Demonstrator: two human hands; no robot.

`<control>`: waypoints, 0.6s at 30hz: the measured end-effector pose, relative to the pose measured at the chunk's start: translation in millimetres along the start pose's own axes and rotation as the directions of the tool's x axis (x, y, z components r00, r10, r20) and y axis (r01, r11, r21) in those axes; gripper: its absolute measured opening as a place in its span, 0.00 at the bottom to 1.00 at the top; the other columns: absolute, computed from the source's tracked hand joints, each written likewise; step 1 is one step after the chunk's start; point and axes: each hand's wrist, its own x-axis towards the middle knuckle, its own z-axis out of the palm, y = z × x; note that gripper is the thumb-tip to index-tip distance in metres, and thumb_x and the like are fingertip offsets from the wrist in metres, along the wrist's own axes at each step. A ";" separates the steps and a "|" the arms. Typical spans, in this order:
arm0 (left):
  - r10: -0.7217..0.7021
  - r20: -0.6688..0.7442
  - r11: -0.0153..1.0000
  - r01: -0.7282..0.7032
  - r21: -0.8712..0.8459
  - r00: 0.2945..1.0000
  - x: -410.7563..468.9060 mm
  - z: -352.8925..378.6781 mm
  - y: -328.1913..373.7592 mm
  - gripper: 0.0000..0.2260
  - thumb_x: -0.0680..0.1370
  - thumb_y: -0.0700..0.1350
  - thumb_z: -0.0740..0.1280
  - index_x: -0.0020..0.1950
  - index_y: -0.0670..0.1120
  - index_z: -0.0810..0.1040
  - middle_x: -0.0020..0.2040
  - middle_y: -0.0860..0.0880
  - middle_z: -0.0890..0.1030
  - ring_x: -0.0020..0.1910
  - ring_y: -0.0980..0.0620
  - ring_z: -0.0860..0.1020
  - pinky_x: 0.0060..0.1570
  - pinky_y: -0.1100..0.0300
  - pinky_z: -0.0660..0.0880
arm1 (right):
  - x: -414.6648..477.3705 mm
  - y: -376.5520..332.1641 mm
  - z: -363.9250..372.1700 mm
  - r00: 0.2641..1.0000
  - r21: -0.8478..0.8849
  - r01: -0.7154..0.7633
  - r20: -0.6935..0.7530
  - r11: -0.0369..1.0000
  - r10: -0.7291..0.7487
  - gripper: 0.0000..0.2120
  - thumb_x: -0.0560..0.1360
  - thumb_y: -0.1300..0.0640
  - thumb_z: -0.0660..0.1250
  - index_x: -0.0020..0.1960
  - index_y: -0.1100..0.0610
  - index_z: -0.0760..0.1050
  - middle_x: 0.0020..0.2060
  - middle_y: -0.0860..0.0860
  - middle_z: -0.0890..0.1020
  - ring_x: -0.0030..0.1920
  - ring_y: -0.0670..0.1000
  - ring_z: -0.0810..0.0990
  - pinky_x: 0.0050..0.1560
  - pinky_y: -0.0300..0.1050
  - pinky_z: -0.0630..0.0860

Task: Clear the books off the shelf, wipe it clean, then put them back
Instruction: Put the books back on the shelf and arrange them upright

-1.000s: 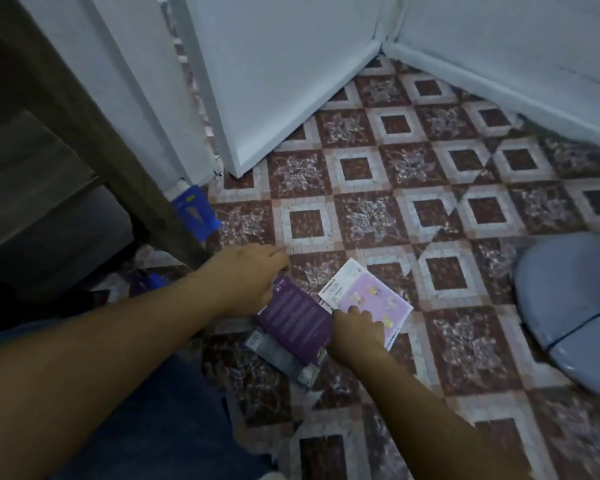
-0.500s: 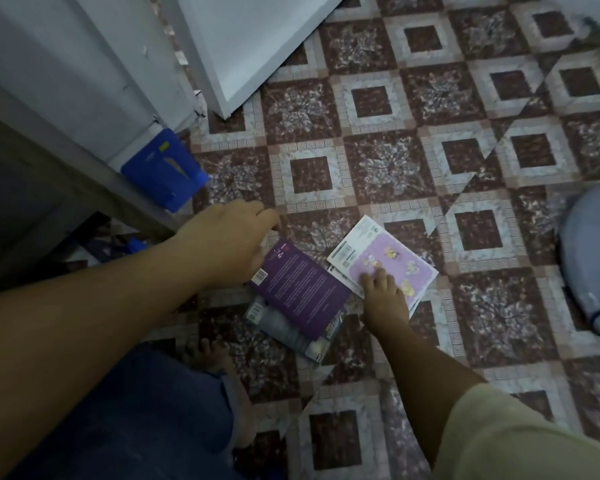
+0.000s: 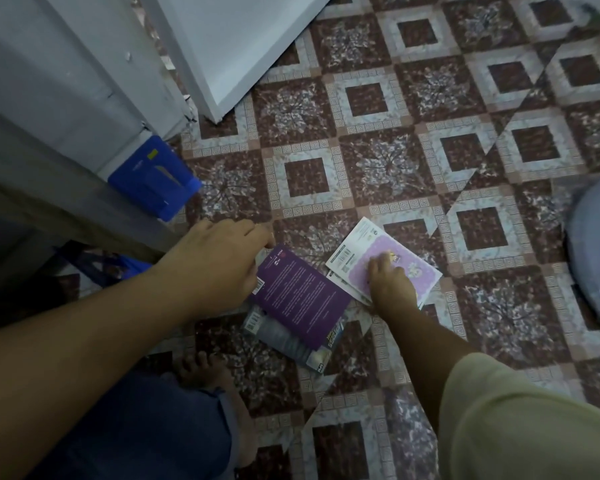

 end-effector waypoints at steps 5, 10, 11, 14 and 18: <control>0.005 0.010 1.000 -0.005 -0.026 1.000 -4.1 6.4 1.0 0.17 0.79 0.51 0.59 0.68 0.58 0.64 0.62 0.58 0.70 0.60 0.56 0.70 0.62 0.55 0.64 | 20.5 0.7 26.2 0.994 -0.059 0.063 0.096 0.996 -0.057 0.45 0.76 0.47 0.66 0.76 0.65 0.41 0.75 0.68 0.52 0.72 0.73 0.53 0.66 0.70 0.62; -0.011 0.008 0.999 0.011 -0.032 1.000 -9.7 6.4 2.4 0.16 0.79 0.52 0.59 0.66 0.58 0.63 0.61 0.59 0.71 0.59 0.57 0.70 0.60 0.57 0.65 | 2.1 -19.2 2.7 0.984 0.072 -0.002 0.177 0.997 -0.011 0.35 0.78 0.58 0.61 0.76 0.65 0.45 0.73 0.72 0.52 0.69 0.76 0.59 0.64 0.66 0.68; -0.009 0.012 0.999 0.010 -0.032 1.000 -11.8 5.4 3.2 0.16 0.79 0.52 0.59 0.67 0.58 0.63 0.61 0.59 0.70 0.60 0.57 0.69 0.60 0.57 0.64 | -3.8 -19.4 -7.3 0.987 0.137 -0.028 0.163 0.990 0.005 0.30 0.78 0.60 0.60 0.74 0.64 0.49 0.73 0.70 0.56 0.68 0.74 0.63 0.62 0.63 0.71; 0.011 0.005 1.000 -0.011 -0.022 1.000 -20.2 -0.2 3.2 0.17 0.79 0.52 0.58 0.68 0.58 0.63 0.62 0.59 0.70 0.60 0.57 0.69 0.60 0.58 0.64 | -2.7 -1.9 -36.9 0.992 0.314 -0.071 0.122 0.947 0.034 0.19 0.77 0.59 0.62 0.67 0.57 0.64 0.62 0.59 0.75 0.59 0.61 0.77 0.53 0.53 0.75; 0.009 -0.015 0.998 -0.010 -0.061 1.000 -31.9 -15.8 5.4 0.17 0.80 0.51 0.59 0.69 0.57 0.63 0.62 0.57 0.70 0.59 0.56 0.70 0.56 0.61 0.66 | -14.7 14.4 -80.4 0.987 0.351 -0.143 0.115 0.925 0.109 0.16 0.77 0.56 0.61 0.64 0.54 0.70 0.54 0.55 0.81 0.53 0.57 0.80 0.51 0.50 0.75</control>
